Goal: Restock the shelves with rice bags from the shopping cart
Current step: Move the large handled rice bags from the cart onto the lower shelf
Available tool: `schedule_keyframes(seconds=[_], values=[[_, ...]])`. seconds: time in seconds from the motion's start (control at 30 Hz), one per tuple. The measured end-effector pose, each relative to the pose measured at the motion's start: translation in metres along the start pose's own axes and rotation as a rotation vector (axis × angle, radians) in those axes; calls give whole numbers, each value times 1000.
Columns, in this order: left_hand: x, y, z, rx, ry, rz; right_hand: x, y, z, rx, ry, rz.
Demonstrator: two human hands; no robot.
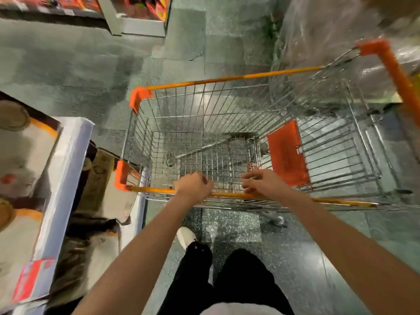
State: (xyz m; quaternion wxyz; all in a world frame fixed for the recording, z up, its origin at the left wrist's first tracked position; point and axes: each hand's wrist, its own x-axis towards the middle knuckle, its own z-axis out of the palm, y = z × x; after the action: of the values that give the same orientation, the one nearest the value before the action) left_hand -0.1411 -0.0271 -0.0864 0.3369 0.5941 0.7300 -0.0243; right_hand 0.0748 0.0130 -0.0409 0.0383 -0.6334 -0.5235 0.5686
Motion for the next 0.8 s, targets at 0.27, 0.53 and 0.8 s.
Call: schedule_keyframes(seconds=[0.27, 0.53, 0.8], values=[[53, 12, 12, 310, -166, 115, 40, 41, -48, -104, 157, 127], [114, 18, 46, -88, -475, 139, 91, 90, -84, -426, -55, 223], [177, 54, 105, -154, -575, 99, 163, 132, -83, -649, -234, 244]])
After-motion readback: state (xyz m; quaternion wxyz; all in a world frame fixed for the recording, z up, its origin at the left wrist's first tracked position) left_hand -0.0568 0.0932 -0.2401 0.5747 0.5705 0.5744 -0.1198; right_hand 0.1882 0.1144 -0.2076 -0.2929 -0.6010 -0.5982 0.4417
